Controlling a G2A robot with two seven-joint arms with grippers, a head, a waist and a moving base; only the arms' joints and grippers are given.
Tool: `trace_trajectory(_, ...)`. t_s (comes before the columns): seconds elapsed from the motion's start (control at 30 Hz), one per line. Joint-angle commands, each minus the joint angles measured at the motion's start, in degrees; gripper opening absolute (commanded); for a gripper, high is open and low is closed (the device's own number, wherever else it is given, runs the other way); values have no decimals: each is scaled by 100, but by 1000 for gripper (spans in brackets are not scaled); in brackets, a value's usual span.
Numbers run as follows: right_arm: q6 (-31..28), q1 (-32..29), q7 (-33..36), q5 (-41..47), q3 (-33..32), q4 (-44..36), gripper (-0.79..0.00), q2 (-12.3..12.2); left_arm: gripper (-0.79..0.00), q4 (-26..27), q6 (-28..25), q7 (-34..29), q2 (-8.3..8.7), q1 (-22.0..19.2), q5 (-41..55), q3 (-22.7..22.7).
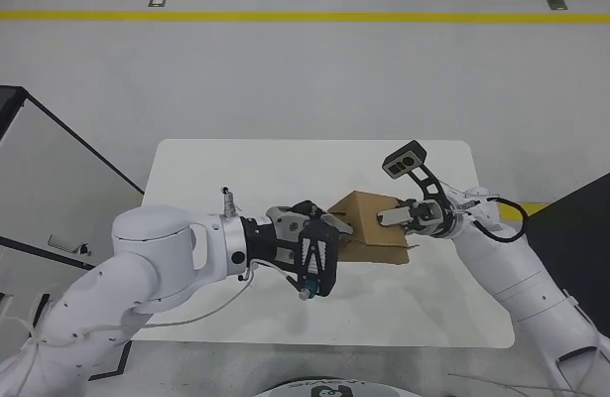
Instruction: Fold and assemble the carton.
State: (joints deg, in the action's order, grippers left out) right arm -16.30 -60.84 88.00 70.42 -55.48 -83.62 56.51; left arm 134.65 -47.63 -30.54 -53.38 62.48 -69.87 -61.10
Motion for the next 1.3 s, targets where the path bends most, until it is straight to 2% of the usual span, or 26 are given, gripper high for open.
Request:
trace_trajectory(0.0, 0, -5, 0, 4, 2, 2, -785, -1, -785, 0, 17, -10, -7, -17, -11, 38)
trace_trajectory(0.83, 0, 37, 0, 6, 81, 14, -785, -29, -785, -130, 127, -86, -69, -186, -13, 258)
trace_trajectory(1.27, 0, 51, 0, 22, -18, 108, -785, -64, -785, -20, 148, -197, 4, -18, 142, -322)
